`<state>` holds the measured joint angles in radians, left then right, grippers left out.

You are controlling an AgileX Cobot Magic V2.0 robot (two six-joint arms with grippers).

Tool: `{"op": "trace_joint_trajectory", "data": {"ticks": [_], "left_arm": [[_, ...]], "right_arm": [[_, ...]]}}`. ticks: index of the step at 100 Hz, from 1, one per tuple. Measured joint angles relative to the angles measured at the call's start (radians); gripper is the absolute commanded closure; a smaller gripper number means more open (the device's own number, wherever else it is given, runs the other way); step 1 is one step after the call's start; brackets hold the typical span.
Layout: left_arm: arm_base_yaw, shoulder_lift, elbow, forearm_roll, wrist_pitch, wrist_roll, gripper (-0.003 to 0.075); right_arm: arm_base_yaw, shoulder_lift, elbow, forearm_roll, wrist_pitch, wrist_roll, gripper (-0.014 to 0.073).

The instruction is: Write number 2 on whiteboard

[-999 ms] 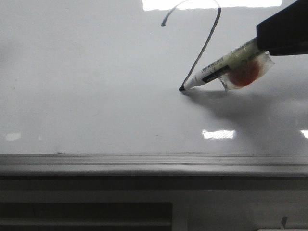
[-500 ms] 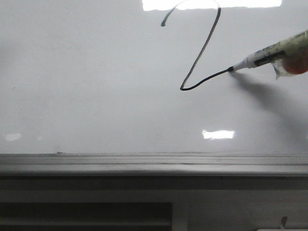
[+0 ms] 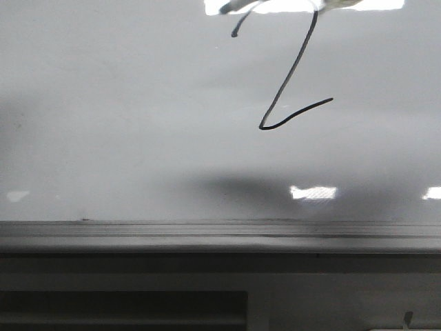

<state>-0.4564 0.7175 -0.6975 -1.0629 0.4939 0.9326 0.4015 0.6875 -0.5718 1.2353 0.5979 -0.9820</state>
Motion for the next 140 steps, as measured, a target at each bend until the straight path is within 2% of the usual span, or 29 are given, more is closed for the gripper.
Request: {"op": "trace_joint_trajectory", "data": {"ticks": [8,19,24,31,54,69,88,115,125,140], "left_arm": [[0.000,0.033,0.000,-0.068,0.074,0.077,0.0606],[0.000,0.080,0.000,-0.122,0.154,0.147,0.0405],[0.000,0.101,0.000,-0.138,0.183,0.169,0.0344],[0.000,0.128,0.000,-0.152,0.213,0.197,0.0323],[-0.002,0.202,0.000,-0.190,0.276,0.317,0.0367],[-0.052,0.246,-0.016,-0.190,0.276,0.383,0.0398],[-0.116,0.316,-0.050,-0.173,0.238,0.402,0.0406],[-0.127,0.385,-0.069,-0.154,0.235,0.405,0.0412],[-0.127,0.389,-0.069,-0.150,0.240,0.406,0.0502],[-0.129,0.391,-0.070,-0.150,0.256,0.411,0.0738]], "right_arm": [[0.000,0.108,-0.076,-0.031,0.084,0.002,0.0640],[0.000,0.229,-0.177,-0.076,0.181,0.002,0.0640],[0.000,0.276,-0.219,-0.093,0.215,0.002,0.0640],[0.000,0.330,-0.273,-0.104,0.259,0.002,0.0640],[0.000,0.428,-0.389,-0.140,0.340,0.002,0.0641],[0.000,0.454,-0.416,-0.156,0.379,0.002,0.0640],[0.000,0.456,-0.421,-0.162,0.414,0.002,0.0641],[-0.002,0.460,-0.422,-0.190,0.424,0.005,0.0641],[-0.002,0.461,-0.422,-0.190,0.424,0.005,0.0641],[-0.002,0.461,-0.422,-0.190,0.416,0.005,0.0641]]}}
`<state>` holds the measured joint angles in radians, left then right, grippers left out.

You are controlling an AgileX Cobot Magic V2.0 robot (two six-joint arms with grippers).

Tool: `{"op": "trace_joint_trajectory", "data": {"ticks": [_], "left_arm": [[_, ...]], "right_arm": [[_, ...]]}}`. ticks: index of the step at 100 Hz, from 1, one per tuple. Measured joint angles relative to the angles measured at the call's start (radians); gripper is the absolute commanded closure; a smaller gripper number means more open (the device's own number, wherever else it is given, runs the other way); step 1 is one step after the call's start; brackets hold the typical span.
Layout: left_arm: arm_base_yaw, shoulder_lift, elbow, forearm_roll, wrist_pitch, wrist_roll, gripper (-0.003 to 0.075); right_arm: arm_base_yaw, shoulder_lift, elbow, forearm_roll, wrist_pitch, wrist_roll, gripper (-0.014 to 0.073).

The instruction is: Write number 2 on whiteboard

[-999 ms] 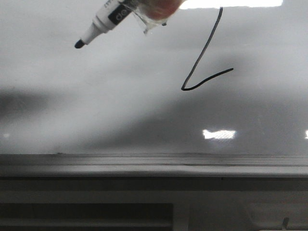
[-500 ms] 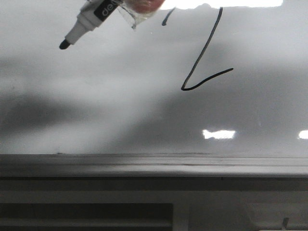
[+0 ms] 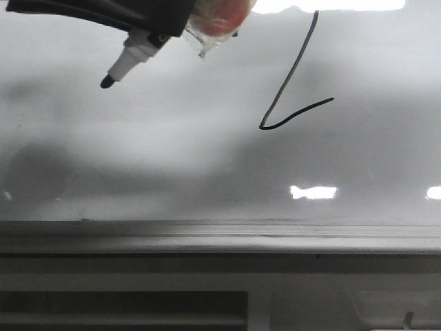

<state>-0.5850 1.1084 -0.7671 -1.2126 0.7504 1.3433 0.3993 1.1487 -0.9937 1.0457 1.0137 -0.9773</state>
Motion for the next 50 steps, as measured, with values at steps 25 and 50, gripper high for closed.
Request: {"op": "trace_joint_trajectory", "data": {"ticks": [25,50], "left_arm": [[-0.002,0.000,0.000,0.007,0.017,0.043,0.0741],[-0.002,-0.047,0.000,0.026,-0.105,0.002,0.0741]], "right_arm": [[0.000,0.001,0.000,0.000,0.006,-0.002,0.0457],[-0.017,-0.015,0.000,0.008,-0.005,-0.002,0.0232]]}}
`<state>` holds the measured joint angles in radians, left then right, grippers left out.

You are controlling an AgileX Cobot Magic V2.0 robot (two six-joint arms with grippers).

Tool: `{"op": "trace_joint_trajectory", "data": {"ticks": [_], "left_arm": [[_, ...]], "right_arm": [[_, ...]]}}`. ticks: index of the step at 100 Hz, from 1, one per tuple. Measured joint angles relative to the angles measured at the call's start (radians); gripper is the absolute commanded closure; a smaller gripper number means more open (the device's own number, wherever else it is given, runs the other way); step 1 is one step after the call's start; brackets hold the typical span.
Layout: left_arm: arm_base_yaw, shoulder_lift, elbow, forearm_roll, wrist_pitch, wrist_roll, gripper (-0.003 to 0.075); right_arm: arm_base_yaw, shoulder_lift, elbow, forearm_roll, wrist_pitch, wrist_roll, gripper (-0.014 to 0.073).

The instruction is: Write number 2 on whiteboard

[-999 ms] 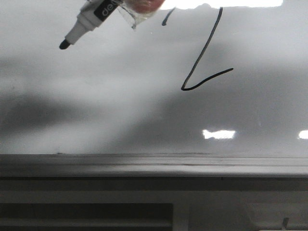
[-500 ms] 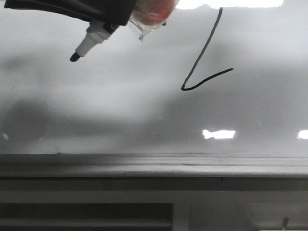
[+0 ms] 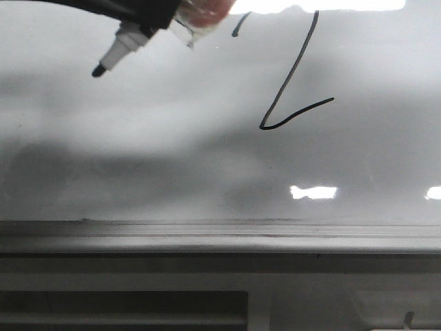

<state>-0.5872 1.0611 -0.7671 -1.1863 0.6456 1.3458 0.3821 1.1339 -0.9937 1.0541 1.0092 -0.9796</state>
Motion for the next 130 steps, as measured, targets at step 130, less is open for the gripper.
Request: {"op": "trace_joint_trajectory", "data": {"ticks": [130], "left_arm": [[-0.143,0.091,0.076,-0.500,-0.626,-0.033,0.0710]], "right_arm": [[-0.097,-0.302,0.146,0.023,-0.193,0.036,0.0232]]}}
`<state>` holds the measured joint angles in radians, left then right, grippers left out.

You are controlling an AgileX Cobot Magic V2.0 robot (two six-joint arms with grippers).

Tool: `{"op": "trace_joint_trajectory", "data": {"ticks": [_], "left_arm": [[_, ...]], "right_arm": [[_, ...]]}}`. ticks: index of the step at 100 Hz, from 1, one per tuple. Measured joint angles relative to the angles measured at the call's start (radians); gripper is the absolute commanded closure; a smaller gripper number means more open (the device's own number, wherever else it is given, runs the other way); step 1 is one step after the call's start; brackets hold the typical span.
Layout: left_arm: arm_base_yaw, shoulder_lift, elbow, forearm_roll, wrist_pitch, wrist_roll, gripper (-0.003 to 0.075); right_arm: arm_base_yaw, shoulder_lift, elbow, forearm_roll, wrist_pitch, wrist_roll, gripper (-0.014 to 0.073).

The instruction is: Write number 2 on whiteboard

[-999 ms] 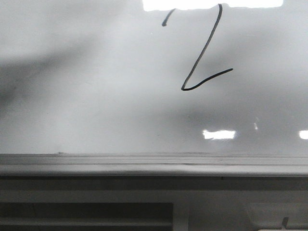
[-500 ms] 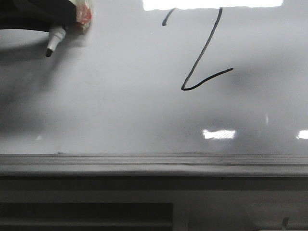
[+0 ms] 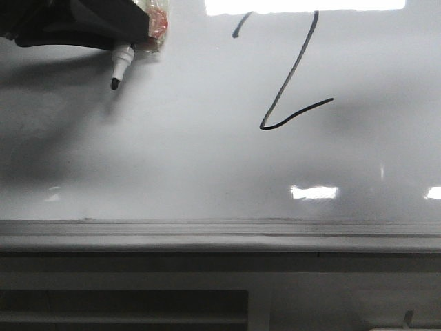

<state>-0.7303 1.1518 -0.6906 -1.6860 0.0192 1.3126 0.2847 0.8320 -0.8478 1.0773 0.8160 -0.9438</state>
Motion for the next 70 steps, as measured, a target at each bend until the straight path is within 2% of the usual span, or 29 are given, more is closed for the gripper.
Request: {"op": "trace_joint_trajectory", "data": {"ticks": [8,27,36,58,63,70], "left_arm": [[0.000,0.000,0.000,0.000,0.002,0.002,0.0636],[-0.001,0.012,0.000,0.000,0.003,0.002,0.0353],[-0.002,0.008,0.000,0.000,0.024,0.002,0.0261],[0.000,-0.104,0.007,0.094,-0.035,0.002,0.0258],[0.000,-0.152,0.011,0.136,-0.045,0.002,0.0270],[0.000,-0.231,0.020,0.193,-0.045,0.002,0.0305]], "right_arm": [[0.000,0.000,0.000,0.000,0.000,0.000,0.0232],[0.000,0.000,0.000,0.000,-0.009,0.000,0.0232],[0.000,0.000,0.000,0.000,-0.016,0.000,0.0233],[-0.006,-0.008,0.000,-0.003,-0.020,0.004,0.0241],[-0.014,-0.018,0.000,-0.004,-0.026,0.016,0.0279],[-0.035,-0.034,0.000,-0.011,-0.042,0.038,0.0396]]}}
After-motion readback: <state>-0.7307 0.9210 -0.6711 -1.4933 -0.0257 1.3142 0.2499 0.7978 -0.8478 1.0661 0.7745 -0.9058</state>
